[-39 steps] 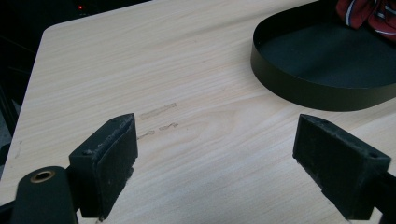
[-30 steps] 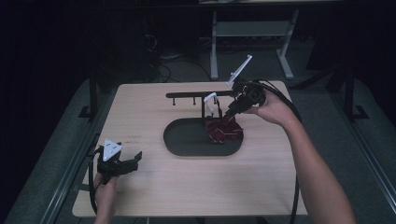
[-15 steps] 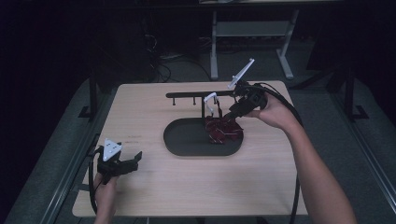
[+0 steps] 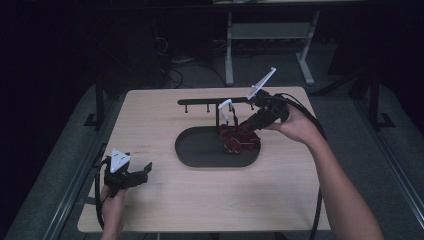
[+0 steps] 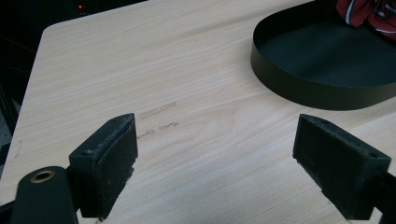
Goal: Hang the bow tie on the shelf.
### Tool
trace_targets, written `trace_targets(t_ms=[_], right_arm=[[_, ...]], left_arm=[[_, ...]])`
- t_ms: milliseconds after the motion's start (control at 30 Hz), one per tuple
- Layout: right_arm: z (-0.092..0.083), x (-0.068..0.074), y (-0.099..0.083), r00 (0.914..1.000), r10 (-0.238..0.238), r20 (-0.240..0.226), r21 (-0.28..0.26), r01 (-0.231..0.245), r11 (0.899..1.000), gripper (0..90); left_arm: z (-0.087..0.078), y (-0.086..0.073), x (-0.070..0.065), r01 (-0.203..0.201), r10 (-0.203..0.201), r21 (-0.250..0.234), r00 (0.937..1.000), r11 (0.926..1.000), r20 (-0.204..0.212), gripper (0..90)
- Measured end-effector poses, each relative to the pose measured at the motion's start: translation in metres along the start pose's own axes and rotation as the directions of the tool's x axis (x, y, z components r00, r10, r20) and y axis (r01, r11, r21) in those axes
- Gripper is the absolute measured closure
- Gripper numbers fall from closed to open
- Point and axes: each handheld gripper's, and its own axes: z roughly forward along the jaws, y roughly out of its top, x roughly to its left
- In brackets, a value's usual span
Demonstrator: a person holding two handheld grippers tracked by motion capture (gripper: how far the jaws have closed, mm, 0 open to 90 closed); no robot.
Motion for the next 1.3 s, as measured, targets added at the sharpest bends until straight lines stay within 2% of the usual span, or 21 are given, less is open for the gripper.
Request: trace_targets(t_ms=[100, 533, 767, 1300], right_arm=[[0.0, -0.001, -0.002, 1.0, -0.007, 0.0, 0.001, 0.007, 1.0, 58.6], [0.003, -0.002, -0.016, 0.9997, 0.022, -0.009, -0.007, -0.022, 1.0, 57.1], [0.004, 0.0, -0.02, 0.9998, 0.016, -0.012, -0.001, -0.016, 1.0, 55.9], [0.014, 0.002, -0.038, 0.9986, 0.037, -0.038, 0.001, -0.037, 0.999, 54.1]], left_arm=[[0.0, 0.0, 0.0, -0.001, 0.001, -0.001, 1.0, 1.0, 0.0, 13.6], [0.0, 0.0, 0.0, 0.001, -0.001, 0.0, 1.0, 1.0, 0.0, 13.5], [0.0, 0.0, 0.0, 0.001, -0.001, -0.001, 1.0, 1.0, 0.0, 13.5], [0.0, 0.0, 0.0, -0.001, 0.001, 0.001, 1.0, 1.0, 0.0, 13.5]])
